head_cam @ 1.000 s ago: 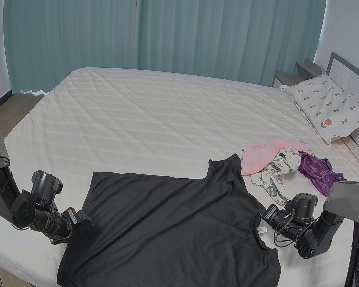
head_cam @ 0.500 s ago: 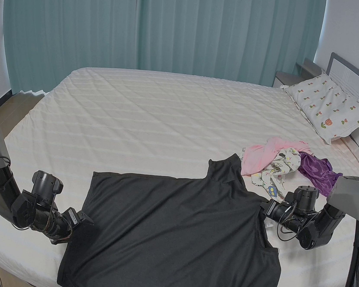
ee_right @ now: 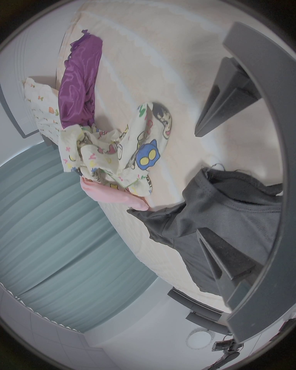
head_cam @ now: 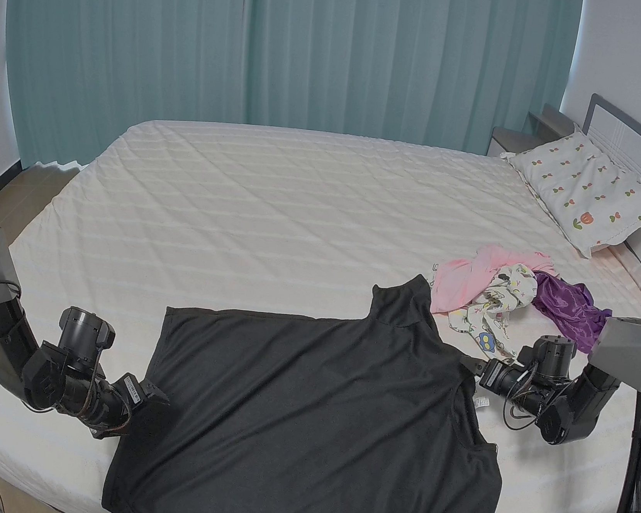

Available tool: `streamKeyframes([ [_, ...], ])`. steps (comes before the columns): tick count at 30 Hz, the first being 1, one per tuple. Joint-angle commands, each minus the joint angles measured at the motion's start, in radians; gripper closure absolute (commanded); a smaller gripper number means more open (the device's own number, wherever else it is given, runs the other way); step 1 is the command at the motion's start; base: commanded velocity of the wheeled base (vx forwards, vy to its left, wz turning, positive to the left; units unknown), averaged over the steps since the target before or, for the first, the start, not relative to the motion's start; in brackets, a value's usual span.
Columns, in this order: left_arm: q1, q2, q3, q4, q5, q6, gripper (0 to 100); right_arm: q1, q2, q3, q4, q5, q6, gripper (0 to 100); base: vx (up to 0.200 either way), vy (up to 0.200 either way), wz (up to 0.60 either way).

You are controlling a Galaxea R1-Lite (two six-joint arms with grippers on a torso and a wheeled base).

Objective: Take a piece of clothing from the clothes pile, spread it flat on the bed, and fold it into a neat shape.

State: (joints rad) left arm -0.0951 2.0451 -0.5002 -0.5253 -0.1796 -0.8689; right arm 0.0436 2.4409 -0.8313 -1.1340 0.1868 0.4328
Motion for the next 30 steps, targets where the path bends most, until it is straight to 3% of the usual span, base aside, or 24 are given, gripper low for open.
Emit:
streamKeyframes([
  [1, 0.0, 0.001, 0.0, -0.001, 0.0, -0.001, 0, -0.044, -0.04, 0.07, -0.027, 0.026, 0.023, 0, 0.0, 0.0, 0.0],
  [7, 0.0, 0.001, 0.0, -0.001, 0.0, -0.001, 0, -0.068, -0.059, 0.244, -0.165, 0.186, 0.029, 0, 0.0, 0.0, 0.0],
  [16, 0.0, 0.001, 0.0, -0.001, 0.0, -0.001, 0, -0.021, -0.02, 0.287, -0.181, 0.203, -0.016, 0, 0.0, 0.0, 0.0],
  [17, 0.0, 0.001, 0.0, -0.001, 0.0, -0.001, 0, -0.014, -0.006, 0.287, -0.179, 0.203, -0.042, 100, 0.0, 0.0, 0.0],
  [30, 0.0, 0.001, 0.002, -0.001, 0.0, -0.002, 0, -0.088, -0.019, 0.304, -0.179, 0.2, -0.075, 100, 0.0, 0.0, 0.0],
])
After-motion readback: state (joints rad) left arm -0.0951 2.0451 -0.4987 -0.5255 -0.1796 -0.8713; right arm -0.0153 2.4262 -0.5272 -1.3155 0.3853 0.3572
